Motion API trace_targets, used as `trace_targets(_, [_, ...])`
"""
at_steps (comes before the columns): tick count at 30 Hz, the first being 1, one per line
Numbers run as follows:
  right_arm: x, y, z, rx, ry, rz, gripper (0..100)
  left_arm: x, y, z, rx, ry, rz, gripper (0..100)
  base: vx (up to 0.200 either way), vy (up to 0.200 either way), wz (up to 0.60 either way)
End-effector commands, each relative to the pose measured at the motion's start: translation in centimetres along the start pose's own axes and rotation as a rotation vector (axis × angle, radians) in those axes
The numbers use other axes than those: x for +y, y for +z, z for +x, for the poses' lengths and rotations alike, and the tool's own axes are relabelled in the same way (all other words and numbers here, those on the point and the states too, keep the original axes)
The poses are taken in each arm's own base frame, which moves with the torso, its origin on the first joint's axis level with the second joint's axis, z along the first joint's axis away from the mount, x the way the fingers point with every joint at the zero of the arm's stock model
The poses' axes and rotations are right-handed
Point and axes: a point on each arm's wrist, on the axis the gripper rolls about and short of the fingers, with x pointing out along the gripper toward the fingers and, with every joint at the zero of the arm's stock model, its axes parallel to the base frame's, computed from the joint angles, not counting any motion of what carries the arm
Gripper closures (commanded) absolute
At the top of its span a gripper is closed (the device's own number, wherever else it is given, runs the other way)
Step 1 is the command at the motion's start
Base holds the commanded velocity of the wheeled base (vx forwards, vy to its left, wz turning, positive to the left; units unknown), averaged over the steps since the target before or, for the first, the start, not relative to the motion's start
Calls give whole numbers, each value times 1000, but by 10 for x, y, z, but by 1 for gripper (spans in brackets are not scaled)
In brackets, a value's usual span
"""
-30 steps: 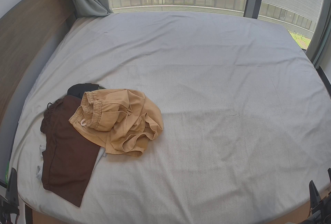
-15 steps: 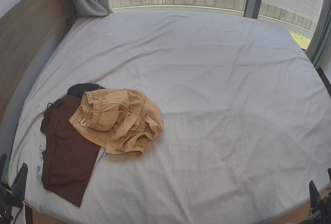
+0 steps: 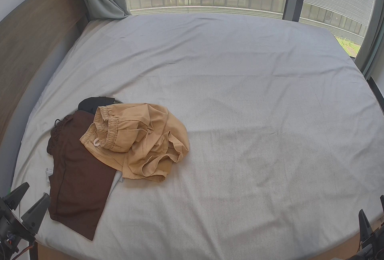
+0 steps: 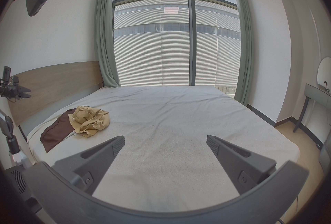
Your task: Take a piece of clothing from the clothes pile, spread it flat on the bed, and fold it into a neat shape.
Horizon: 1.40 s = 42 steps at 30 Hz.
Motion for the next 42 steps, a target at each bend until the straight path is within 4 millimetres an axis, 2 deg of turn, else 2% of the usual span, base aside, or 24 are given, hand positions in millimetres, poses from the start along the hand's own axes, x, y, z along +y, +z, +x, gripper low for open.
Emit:
trace_targets(1, [0, -5, 0, 0, 4, 0, 0, -3, 9, 14, 71, -48, -58, 0, 0, 0, 0])
trace_targets(5, [0, -5, 0, 2, 4, -2, 0, -3, 12, 25, 117, -56, -66, 0, 0, 0, 0])
trace_targets(7, [0, -5, 0, 0, 4, -2, 0, -4, 17, 38, 165, -65, -72, 0, 0, 0, 0])
trace_targets(9, [0, -5, 0, 0, 4, -2, 0, -4, 18, 40, 169, -69, -74, 0, 0, 0, 0])
trace_targets(13, [0, -5, 0, 0, 4, -2, 0, -4, 25, 64, 235, -93, -86, 0, 0, 0, 0])
trace_targets(16, [0, -5, 0, 2, 4, -2, 0, -3, 27, 72, 244, -87, -88, 0, 0, 0, 0])
trace_targets(17, [0, -5, 0, 2, 4, -2, 0, -1, 27, 82, 253, -83, -94, 0, 0, 0, 0])
trace_targets(22, [0, -5, 0, 0, 4, -2, 0, 10, 29, 104, 241, -64, -113, 0, 0, 0, 0])
trace_targets(28, [0, -5, 0, 0, 4, -2, 0, 20, 28, 116, 263, -100, -131, 0, 0, 0, 0])
trace_targets(42, [0, -5, 0, 2, 4, -2, 0, 29, 39, 140, 288, -210, -159, 0, 0, 0, 0])
